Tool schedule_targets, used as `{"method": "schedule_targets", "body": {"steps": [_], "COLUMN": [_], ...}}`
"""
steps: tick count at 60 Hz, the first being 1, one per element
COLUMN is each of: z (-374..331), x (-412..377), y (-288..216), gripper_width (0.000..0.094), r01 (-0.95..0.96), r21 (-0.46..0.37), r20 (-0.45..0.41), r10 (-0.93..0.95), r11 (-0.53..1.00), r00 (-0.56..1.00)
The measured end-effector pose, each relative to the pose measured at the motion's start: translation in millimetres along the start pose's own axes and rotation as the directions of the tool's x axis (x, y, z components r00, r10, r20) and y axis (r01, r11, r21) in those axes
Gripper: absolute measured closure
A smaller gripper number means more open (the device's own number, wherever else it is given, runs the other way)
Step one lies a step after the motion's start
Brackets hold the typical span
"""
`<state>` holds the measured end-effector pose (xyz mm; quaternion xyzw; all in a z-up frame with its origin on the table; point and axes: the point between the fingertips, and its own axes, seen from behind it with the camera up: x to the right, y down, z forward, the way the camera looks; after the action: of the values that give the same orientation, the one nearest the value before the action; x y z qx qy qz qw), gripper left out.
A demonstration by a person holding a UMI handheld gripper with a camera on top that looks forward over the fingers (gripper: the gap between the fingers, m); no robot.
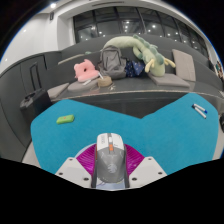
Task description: Arrange mouse
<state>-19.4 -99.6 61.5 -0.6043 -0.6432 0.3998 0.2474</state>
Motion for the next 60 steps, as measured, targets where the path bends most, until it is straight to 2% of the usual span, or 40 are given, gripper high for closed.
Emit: {"method": "schedule_targets", "body": {"steps": [9, 12, 16, 17, 19, 20, 24, 26, 30, 39, 50, 60], "z": [34, 36, 35, 35, 36, 36, 30, 22, -3, -83, -166, -207], "x": [-20, -21, -23, -23, -21, -20, -17, -19, -19, -24, -11, -10], "y": [70, 65, 68, 68, 68, 69, 71, 68, 52, 37, 58, 83], "gripper_width": [0.0567, 0.0561, 0.0511, 0.0444, 0.0417, 0.0374, 0.0062, 0.0107, 0.0081, 0.0088, 0.0088, 0.0084], "r01": [0.048, 0.069, 0.074, 0.075, 0.085, 0.087, 0.084, 0.090, 0.120, 0.120, 0.085, 0.035], "r21": [-0.109, -0.066, -0.074, -0.072, -0.077, -0.084, -0.112, -0.109, -0.082, -0.069, -0.119, -0.161], "r20": [-0.019, -0.035, -0.042, -0.044, -0.045, -0.047, -0.070, -0.068, -0.062, -0.071, -0.124, -0.144], "r10": [-0.051, -0.071, -0.077, -0.078, -0.088, -0.091, -0.092, -0.098, -0.125, -0.125, -0.100, -0.058], "r11": [0.993, 0.995, 0.995, 0.995, 0.993, 0.993, 0.990, 0.990, 0.989, 0.990, 0.989, 0.986], "r00": [0.999, 0.997, 0.996, 0.996, 0.995, 0.995, 0.993, 0.993, 0.990, 0.990, 0.987, 0.988]}}
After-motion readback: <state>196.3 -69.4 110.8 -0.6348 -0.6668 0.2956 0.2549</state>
